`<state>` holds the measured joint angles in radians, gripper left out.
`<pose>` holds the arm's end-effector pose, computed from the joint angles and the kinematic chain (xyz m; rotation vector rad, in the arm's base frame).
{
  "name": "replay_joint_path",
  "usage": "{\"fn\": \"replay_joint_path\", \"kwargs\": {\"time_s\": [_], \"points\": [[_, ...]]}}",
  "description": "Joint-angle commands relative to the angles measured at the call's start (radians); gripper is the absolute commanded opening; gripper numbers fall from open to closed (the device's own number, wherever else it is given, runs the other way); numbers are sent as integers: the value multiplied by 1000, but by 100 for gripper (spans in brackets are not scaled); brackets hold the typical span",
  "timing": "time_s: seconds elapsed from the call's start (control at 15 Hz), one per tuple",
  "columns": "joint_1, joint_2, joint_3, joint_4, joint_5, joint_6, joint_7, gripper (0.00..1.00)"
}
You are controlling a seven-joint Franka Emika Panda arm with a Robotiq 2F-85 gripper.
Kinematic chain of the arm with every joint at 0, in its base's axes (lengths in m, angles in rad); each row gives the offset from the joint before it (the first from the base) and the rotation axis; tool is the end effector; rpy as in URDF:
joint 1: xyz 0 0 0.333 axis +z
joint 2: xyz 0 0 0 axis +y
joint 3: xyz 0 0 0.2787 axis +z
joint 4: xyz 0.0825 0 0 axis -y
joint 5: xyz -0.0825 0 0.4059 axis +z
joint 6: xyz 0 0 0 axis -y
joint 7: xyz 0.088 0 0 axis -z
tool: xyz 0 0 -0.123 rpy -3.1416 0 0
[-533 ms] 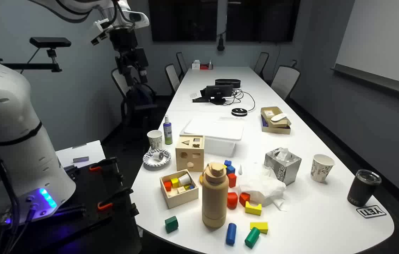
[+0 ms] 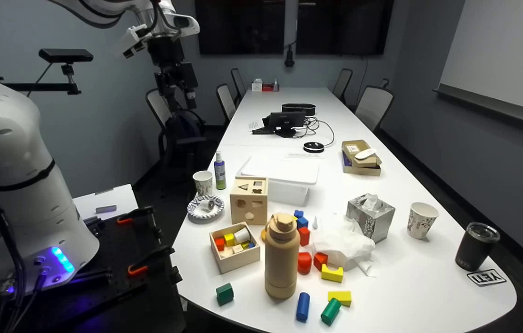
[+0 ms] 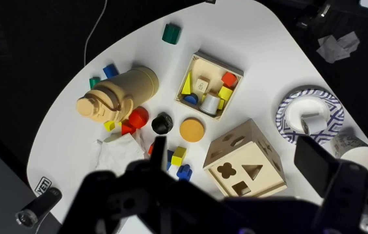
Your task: Use the napkin to wipe the white lid on the lunchbox
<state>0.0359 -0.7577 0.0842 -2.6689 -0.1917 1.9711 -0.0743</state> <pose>0.3736 0.0262 0.4183 2.8832 0.3521 0.0856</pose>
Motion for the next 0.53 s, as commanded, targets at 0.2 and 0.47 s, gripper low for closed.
{"fn": "replay_joint_path", "kwargs": {"time_s": [0.2, 0.47], "points": [[3, 361, -162, 312, 89, 39, -123, 100], [-9, 592, -253, 531, 247, 41, -259, 100]]}}
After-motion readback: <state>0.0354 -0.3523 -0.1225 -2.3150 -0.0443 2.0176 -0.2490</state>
